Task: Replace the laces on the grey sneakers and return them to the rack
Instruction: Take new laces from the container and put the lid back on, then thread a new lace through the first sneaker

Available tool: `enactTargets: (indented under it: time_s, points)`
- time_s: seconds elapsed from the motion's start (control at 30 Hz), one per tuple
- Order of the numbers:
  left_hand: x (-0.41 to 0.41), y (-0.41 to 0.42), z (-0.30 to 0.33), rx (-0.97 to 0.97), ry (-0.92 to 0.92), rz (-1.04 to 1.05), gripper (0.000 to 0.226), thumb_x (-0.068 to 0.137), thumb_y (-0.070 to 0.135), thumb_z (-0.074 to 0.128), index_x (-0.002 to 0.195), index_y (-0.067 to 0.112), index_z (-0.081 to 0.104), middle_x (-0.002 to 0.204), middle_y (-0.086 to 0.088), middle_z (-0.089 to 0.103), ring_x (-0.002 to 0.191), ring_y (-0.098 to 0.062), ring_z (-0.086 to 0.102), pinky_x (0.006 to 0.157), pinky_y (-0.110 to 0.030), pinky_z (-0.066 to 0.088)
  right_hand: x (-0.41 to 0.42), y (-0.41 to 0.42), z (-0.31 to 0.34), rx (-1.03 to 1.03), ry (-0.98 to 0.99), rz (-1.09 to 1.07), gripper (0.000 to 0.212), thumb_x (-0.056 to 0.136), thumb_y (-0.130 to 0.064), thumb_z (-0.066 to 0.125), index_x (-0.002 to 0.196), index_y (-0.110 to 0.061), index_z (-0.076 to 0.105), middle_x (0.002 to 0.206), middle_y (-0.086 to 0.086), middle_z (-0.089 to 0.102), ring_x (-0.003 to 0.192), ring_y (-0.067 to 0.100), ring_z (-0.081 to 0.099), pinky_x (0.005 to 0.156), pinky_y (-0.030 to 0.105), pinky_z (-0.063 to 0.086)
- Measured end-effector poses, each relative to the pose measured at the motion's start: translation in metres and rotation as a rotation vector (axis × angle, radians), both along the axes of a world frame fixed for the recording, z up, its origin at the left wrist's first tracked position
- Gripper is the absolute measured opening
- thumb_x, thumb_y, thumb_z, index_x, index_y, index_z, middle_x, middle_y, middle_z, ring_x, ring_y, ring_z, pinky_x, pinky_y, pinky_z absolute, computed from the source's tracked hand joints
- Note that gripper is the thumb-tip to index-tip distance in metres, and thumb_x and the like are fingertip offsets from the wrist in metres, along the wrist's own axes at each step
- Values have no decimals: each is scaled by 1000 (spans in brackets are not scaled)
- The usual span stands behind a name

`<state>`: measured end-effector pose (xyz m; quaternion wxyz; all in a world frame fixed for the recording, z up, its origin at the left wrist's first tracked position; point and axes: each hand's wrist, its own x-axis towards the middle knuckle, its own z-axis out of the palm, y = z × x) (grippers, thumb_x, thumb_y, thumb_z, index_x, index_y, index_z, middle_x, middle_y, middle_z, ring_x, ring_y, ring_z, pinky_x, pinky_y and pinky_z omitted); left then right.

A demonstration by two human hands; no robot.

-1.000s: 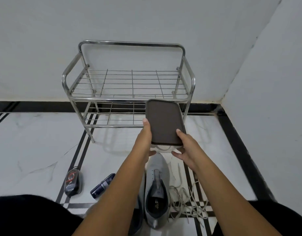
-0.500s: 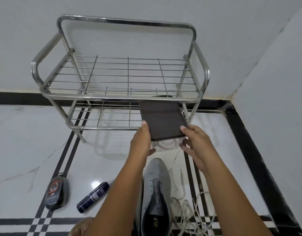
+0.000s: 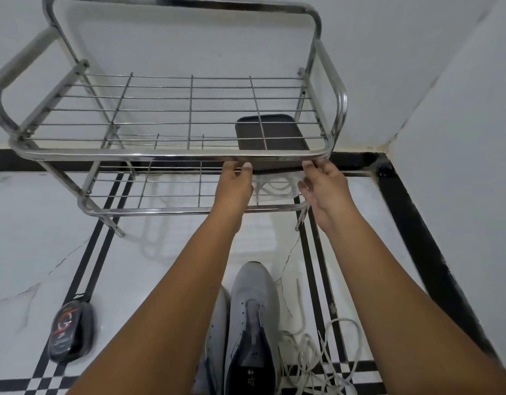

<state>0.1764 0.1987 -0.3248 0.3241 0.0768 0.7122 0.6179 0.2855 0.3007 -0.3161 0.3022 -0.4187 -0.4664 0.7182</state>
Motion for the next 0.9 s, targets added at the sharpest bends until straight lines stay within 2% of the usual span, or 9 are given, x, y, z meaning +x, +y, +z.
enactTargets:
  time_s: [0.2,0.4,0.53,0.6,0.67,0.73,0.8,0.83,0.9]
  points:
    - [2,4,-11,6,66,-23,26,100,36,42,126,31,45,109,4,55,92,-14,54,87,-30,48,-2,-1,-15,-13,11,-79,42,95,-13,58,136,-16,49,119,0,61,110,14,59,96,28,49]
    - [8,-2,-15,15,77,-28,39,101,41,39,139,30,41,132,2,49,118,-18,51,104,-38,44,9,-7,-18,99,-142,-63,40,94,-25,61,133,-19,53,122,-3,62,109,11,59,90,25,49]
    - [36,-29,-45,-68,114,55,35,100,42,40,129,25,49,125,-1,56,113,-18,55,99,-36,46,40,-22,-25,137,-353,-224,16,92,-30,54,85,-20,64,81,0,67,76,15,64,72,31,55]
    - [66,-53,-72,-194,151,-4,26,100,34,40,115,19,55,119,-5,62,100,-17,56,86,-31,44,61,-43,-52,63,-491,-245,22,85,-24,49,66,-19,57,67,1,63,63,20,59,70,40,53]
    - [106,-87,-102,-401,239,-125,24,99,30,40,105,17,59,114,-5,64,91,-15,53,76,-28,39,81,-75,-83,-12,-653,-102,22,86,-18,46,64,-20,52,78,5,61,70,22,56,76,41,53]
    - [147,-130,-135,-673,454,-248,25,95,35,44,108,24,63,122,-2,61,104,-17,54,88,-35,43,102,-117,-116,-53,-844,116,22,92,-16,41,81,-17,60,92,5,56,82,19,53,75,30,53]
    - [184,-169,-150,-924,586,-375,34,93,42,49,125,35,57,144,-6,43,137,-26,33,110,-54,23,122,-166,-141,-85,-953,208,31,96,-14,38,109,-7,65,96,5,57,86,20,54,69,23,45]
    - [196,-182,-154,-982,596,-411,40,93,42,49,133,38,49,153,-7,30,145,-27,18,112,-57,13,130,-189,-152,-84,-973,191,32,97,-13,37,112,-6,65,98,5,61,86,21,56,71,24,46]
    - [209,-197,-154,-1028,585,-503,45,96,41,43,141,41,36,159,-5,14,148,-25,3,114,-54,11,144,-223,-163,-109,-953,113,29,99,-12,37,104,-11,66,101,6,67,81,18,56,77,28,50]
